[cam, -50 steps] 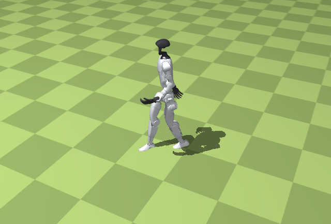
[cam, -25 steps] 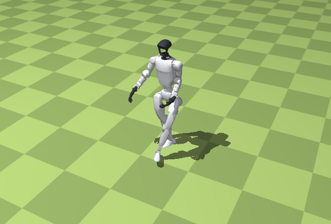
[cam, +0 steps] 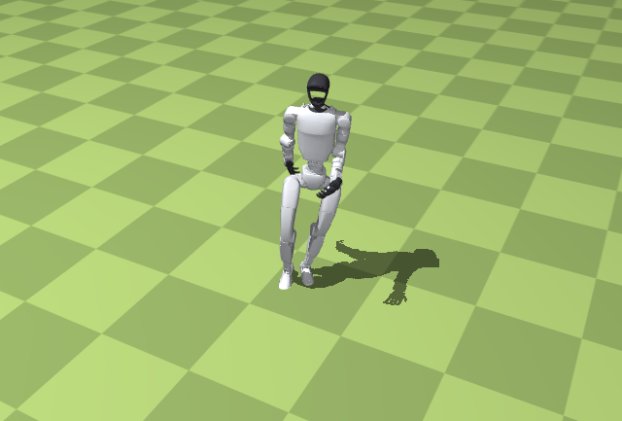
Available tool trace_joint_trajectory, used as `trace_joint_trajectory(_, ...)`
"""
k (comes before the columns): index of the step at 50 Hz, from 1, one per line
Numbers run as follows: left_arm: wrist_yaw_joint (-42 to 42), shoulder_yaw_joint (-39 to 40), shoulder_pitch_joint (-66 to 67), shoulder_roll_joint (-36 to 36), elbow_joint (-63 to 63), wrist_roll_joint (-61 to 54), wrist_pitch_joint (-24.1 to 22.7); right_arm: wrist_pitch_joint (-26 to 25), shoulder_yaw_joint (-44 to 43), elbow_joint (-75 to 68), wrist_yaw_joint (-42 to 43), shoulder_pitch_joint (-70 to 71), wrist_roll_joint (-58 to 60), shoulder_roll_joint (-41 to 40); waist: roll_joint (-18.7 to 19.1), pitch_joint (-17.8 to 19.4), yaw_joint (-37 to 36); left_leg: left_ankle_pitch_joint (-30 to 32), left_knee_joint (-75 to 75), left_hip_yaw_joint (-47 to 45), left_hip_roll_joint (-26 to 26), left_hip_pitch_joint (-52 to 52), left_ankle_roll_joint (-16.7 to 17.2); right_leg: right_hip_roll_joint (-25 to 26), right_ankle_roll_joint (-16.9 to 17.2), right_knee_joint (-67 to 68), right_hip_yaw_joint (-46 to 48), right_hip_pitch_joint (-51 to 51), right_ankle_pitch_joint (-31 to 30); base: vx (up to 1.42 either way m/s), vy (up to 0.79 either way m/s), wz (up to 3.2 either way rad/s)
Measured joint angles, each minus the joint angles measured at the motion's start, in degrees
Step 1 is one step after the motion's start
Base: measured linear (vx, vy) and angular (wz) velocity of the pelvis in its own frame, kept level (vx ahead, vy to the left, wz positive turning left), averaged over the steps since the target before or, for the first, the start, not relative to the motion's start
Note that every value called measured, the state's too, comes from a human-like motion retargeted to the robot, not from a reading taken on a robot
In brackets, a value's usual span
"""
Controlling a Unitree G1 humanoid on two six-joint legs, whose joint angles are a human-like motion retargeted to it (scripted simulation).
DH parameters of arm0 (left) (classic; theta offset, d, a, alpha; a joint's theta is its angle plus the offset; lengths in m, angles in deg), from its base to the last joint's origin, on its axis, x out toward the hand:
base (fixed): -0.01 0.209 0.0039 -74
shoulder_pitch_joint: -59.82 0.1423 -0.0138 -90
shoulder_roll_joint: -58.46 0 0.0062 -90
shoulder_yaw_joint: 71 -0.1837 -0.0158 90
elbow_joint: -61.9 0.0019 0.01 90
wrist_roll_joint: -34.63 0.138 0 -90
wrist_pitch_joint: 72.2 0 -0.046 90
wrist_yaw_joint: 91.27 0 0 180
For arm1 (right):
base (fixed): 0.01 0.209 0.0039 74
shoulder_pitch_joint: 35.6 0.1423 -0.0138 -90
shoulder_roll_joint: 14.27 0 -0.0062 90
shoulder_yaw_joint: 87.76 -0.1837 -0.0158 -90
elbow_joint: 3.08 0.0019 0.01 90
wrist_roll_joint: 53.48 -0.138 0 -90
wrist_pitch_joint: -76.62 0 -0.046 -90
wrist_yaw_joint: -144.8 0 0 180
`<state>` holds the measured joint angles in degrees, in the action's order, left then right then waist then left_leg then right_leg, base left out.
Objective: Walk run
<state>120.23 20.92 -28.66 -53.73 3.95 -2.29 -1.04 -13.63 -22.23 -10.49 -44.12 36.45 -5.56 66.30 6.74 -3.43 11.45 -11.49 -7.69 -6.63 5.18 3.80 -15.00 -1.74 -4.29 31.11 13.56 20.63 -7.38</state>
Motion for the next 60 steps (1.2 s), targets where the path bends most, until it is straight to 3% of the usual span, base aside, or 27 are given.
trace_joint_trajectory(5,1.2,-0.2,-0.7,1.6,-0.9,-0.2,0.4,-2.3,1.2,0.0,-3.3,-2.8,0.5,-1.6,-3.9,1.9,4.9,-1.8,1.4,9.2,6.1,-8.5,0.0,-3.1,6.2,-21.6,-7.5,5.3,-2.6,0.76,-0.23,1.57)
trace_joint_trajectory(8,1.2,0.9,0.2,2.7,0.3,-0.3,0.2,-2.7,2.3,0.0,-3.2,-1.2,1.6,-1.2,-5.2,2.7,4.7,-1.7,2.7,10.7,7.7,-13.7,0.6,-2.3,16.2,-31.0,-13.4,7.8,2.5,0.89,-0.3,0.38)
trace_joint_trajectory(9,1.1,1.2,0.9,2.9,0.9,-0.3,0.1,-2.8,2.6,0.0,-2.7,-0.4,1.7,-1.0,-5.1,2.6,4.6,-1.1,2.6,10.9,7.6,-14.9,1.3,-2.8,17.2,-31.9,-9.9,8.1,3.5,0.83,-0.33,0.18)
trace_joint_trajectory(10,0.8,1.5,1.7,3.0,1.6,-0.5,0.1,-3.0,2.8,0.0,-2.1,0.5,1.5,-0.8,-4.9,2.4,4.8,-0.3,2.3,11.1,7.3,-15.9,2.2,-3.6,16.6,-32.0,-4.4,8.2,4.0,1.0,-0.4,0.35)
trace_joint_trajectory(12,0.1,2.1,3.5,2.8,3.0,-1.0,-0.4,-3.8,2.4,0.0,-0.3,3.2,0.8,0.1,-4.1,1.0,5.9,4.0,0.9,11.6,6.6,-16.3,5.4,-1.5,7.8,-27.9,-6.8,8.3,4.0,1.09,-0.4,0.64)
trace_joint_trajectory(13,-0.1,2.1,4.7,2.8,3.7,-1.2,-0.7,-4.0,1.7,0.0,0.8,4.5,0.2,0.6,-4.0,0.4,6.7,7.1,-0.3,12.2,6.5,-16.7,7.5,-3.2,7.8,-25.9,-0.5,8.1,3.7,1.08,-0.37,1.26)
trace_joint_trajectory(14,0.0,2.2,6.1,2.7,4.2,-1.1,-0.9,-3.7,0.9,0.0,2.0,5.6,-0.5,1.0,-3.5,-0.1,8.4,11.6,-2.5,13.3,5.7,-16.9,9.9,-3.4,8.3,-24.6,-1.0,7.4,2.0,1.16,-0.42,1.84)
trace_joint_trajectory(15,0.3,2.2,7.5,2.7,4.7,-0.9,-1.0,-3.2,0.2,0.0,3.1,6.7,-1.4,1.3,-2.9,-0.5,10.6,16.8,-5.1,14.6,4.7,-17.0,12.4,-3.0,9.1,-23.7,-5.0,6.3,-0.3,1.23,-0.49,1.56)
trace_joint_trajectory(18,1.4,3.2,11.6,2.1,5.7,1.2,-0.4,-0.2,0.4,0.9,3.6,10.2,-6.4,3.0,-2.7,-1.6,8.4,34.9,-19.8,10.0,3.1,-12.5,22.2,0.0,5.1,-18.5,-14.3,4.2,5.5,1.03,-0.39,0.43)
trace_joint_trajectory(20,1.2,3.0,13.4,2.1,5.6,1.7,-0.8,0.2,1.0,1.2,2.6,13.9,-9.2,4.7,-4.0,-1.5,7.8,41.5,-34.1,3.8,-0.3,-6.8,24.8,-3.1,3.2,-17.6,-5.4,0.2,8.6,0.97,-0.36,0.34)
trace_joint_trajectory(21,1.4,3.5,13.6,2.2,5.6,1.9,-0.6,-0.8,0.6,1.7,2.3,16.1,-9.5,5.4,-4.6,-1.4,6.9,41.5,-39.4,2.3,-1.2,-4.2,24.9,-3.6,3.0,-18.1,-2.9,-1.7,9.1,0.85,-0.33,0.15)
trace_joint_trajectory(22,1.7,3.9,13.7,2.2,5.6,2.0,-0.4,-1.8,0.2,2.3,2.2,18.2,-9.6,6.1,-5.3,-1.4,6.0,40.3,-43.3,0.8,-1.8,-1.7,24.1,-3.7,2.7,-18.5,-2.1,-3.5,9.9,0.77,-0.29,-0.04)
trace_joint_trajectory(25,1.9,5.8,13.8,1.5,5.4,2.6,0.2,-3.2,-1.0,5.6,3.5,24.4,-9.7,7.7,-6.9,-0.9,4.3,28.7,-47.0,-1.8,-1.9,6.1,17.4,-1.7,1.7,-20.4,-4.6,-8.4,12.0,0.78,-0.28,-0.01)
trace_joint_trajectory(28,0.8,7.1,14.5,0.6,4.4,1.8,-0.6,-0.9,1.4,10.3,4.8,29.3,-11.6,9.0,-9.4,0.0,-1.1,19.7,-44.5,-5.8,-1.6,13.9,16.3,-0.3,1.0,-24.2,-8.0,-13.0,11.3,0.83,-0.26,-0.93)
trace_joint_trajectory(32,1.6,7.5,15.3,0.9,2.6,1.1,-0.4,2.6,4.5,17.9,4.8,33.6,-14.3,11.2,-9.7,0.5,-7.5,13.3,-28.5,-13.0,-5.2,21.2,11.3,3.9,-0.8,-27.2,-9.2,-17.7,13.2,0.83,-0.21,-0.66)
trace_joint_trajectory(35,2.7,7.6,15.4,1.1,1.9,1.1,-0.1,5.0,5.4,23.1,6.1,35.7,-14.8,13.2,-8.4,1.0,-10.2,12.0,-11.9,-16.8,-5.8,24.6,8.2,6.9,-1.2,-28.8,-7.8,-21.7,15.9,0.87,-0.13,-0.01)
trace_joint_trajectory(40,2.5,8.5,15.3,0.2,3.2,1.4,-0.5,7.2,5.3,27.1,10.0,35.4,-13.4,13.7,-9.1,-0.1,-10.0,6.1,5.5,-21.5,0.2,26.2,6.2,7.6,-0.7,-28.6,-3.0,-26.6,17.9,0.99,-0.09,0.36)
trace_joint_trajectory(43,1.4,10.0,15.6,-0.8,4.1,1.4,-0.9,6.4,5.0,24.4,10.9,33.4,-11.9,11.5,-10.8,-0.2,-12.9,5.6,2.0,-25.6,-1.3,22.7,3.6,6.2,1.8,-25.1,-3.6,-29.1,11.5,1.2,-0.02,-0.69)
trace_joint_trajectory(45,1.1,10.8,16.2,-1.2,4.5,1.5,-1.3,5.6,4.5,20.8,9.7,31.2,-9.9,9.8,-11.2,-0.9,-14.9,10.0,0.8,-27.6,-2.5,20.8,2.6,4.7,4.4,-21.9,-1.9,-30.6,1.5,1.39,0.06,-0.71)
trace_joint_trajectory(48,0.1,11.0,16.5,-1.3,5.5,0.8,-1.0,4.8,4.6,13.3,8.7,26.1,-5.2,7.8,-9.8,-3.3,-13.1,9.2,-4.7,-17.3,-2.9,21.3,1.0,5.2,8.5,-11.4,-3.4,-28.2,-17.2,1.12,0.09,0.41)
trace_joint_trajectory(50,-0.6,10.2,15.8,-1.2,5.6,0.2,-0.9,3.2,5.4,8.1,10.8,22.4,-4.0,7.0,-8.9,-2.8,-10.0,5.2,-8.6,-12.5,-0.9,19.3,0.0,5.0,8.7,5.1,-3.6,-22.7,-22.6,1.31,0.1,1.28)
trace_joint_trajectory(52,-0.8,8.8,13.9,-0.8,5.5,0.3,-0.6,1.5,5.1,3.7,11.4,19.0,-3.7,6.5,-7.1,-2.3,-9.7,2.8,-9.0,-18.2,-3.3,13.8,0.0,4.8,8.0,15.5,-3.5,-18.5,-22.1,1.09,0.1,1.01)
trace_joint_trajectory(55,-0.5,7.0,10.6,-0.3,5.1,0.8,-0.5,-0.1,3.4,0.1,8.5,13.6,-2.9,4.9,-1.7,-2.6,-8.6,1.8,-6.6,-12.1,-3.5,10.4,0.1,10.1,6.6,16.6,-6.3,-11.2,-14.2,0.9,0.12,1.11)
trace_joint_trajectory(60,1.2,2.5,7.1,2.0,3.2,0.5,-0.8,1.4,0.5,0.0,6.2,3.8,-3.9,0.4,1.5,-1.7,-1.9,1.9,-0.7,-2.4,0.6,2.1,0.4,4.0,4.4,8.2,-5.4,-0.6,0.6,0.86,0.02,2.02)
